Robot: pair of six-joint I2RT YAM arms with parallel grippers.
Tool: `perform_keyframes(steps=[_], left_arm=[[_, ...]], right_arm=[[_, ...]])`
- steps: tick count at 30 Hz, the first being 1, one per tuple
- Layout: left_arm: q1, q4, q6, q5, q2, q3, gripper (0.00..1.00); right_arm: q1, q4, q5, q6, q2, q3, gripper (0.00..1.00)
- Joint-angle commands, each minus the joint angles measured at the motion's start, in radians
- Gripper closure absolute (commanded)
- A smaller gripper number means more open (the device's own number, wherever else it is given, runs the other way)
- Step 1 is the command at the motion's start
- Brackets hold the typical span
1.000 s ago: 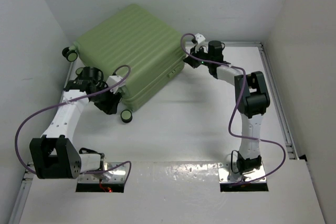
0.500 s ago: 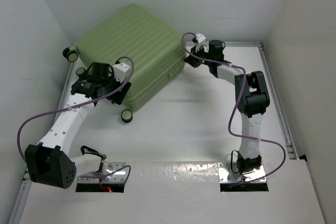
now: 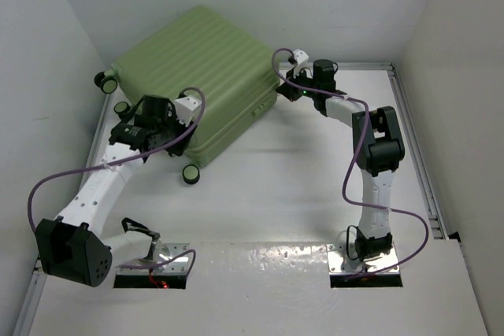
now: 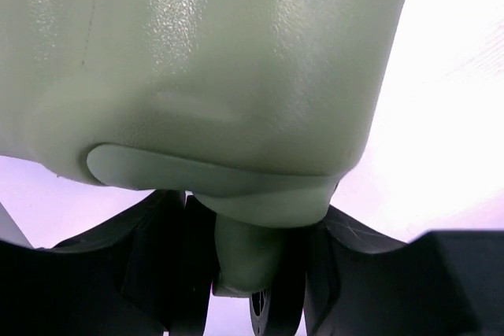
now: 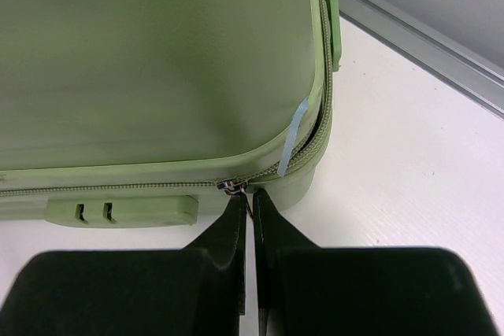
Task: Pack the luggage
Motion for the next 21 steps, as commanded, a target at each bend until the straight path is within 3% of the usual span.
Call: perform_keyframes(steps=[1, 5, 9, 14, 21], left_arm=[[0.093, 0.368, 0.067, -0.149, -0.056, -0.019, 1.00], [0.235, 0.357, 0.241, -0.149, -0.135, -0.127, 1.00], [0.336, 0.357, 0.306, -0.100, -0.122, -0.136, 1.00], [0.404, 0.460, 0.317, -0.180, 0.030, -0.113, 1.00], [0.475, 0.500, 0.288, -0.211, 0.252, 0.087, 1.00]], right_arm=[[-0.060, 0.083, 0.247, -0.061, 0.054, 0.060, 1.00], [-0.072, 0.087, 0.219, -0.064, 0.054, 0.060, 1.00], [-0.083, 0.106, 0.158, -0.061, 0.058, 0.062, 1.00], [-0.077, 0.124, 0.118, -0.093, 0.097, 0.106, 1.00], [-0.081, 0.118, 0.213, -0.237, 0.131, 0.137, 1.00]])
